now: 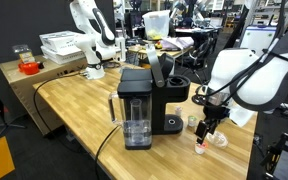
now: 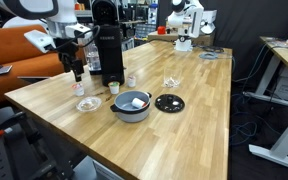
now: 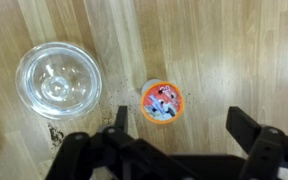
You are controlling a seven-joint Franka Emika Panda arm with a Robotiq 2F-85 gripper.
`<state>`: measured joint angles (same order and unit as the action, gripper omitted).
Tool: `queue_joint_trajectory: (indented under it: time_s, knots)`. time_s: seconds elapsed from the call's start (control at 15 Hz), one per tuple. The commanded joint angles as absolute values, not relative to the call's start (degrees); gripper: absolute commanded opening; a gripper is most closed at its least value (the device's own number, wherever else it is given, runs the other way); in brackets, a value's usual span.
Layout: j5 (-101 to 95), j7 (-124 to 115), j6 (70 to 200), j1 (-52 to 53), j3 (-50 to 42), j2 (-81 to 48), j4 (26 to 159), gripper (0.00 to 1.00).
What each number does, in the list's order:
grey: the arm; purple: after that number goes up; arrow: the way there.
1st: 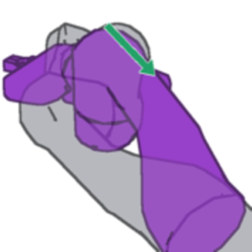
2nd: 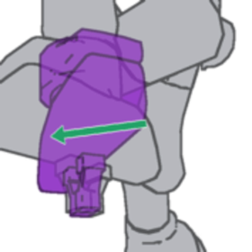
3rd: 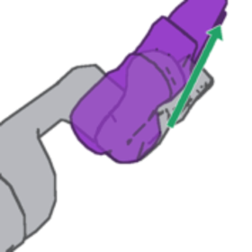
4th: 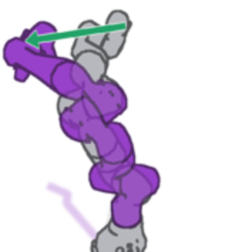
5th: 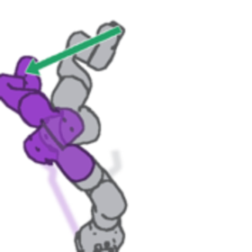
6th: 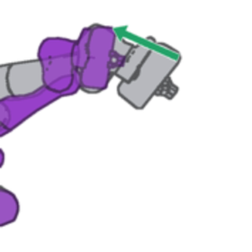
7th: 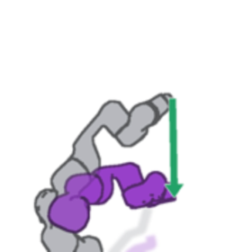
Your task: Put one coffee pod in the coffee machine then put another coffee pod in the gray pot
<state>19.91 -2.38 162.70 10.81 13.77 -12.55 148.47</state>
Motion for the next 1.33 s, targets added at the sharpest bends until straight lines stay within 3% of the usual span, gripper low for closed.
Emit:
queue_joint_trajectory:
  time_s: [0.0, 0.87, 1.27]
  knots:
    - [21.5, 0.8, 164.4, 9.0, 16.8, -14.8, 148.3, 1.00]
    - [2.0, -6.8, 156.0, 13.9, 9.6, -20.7, 142.8, 1.00]
    - [2.2, -6.0, 152.3, 13.6, 10.6, -22.6, 139.1, 1.00]
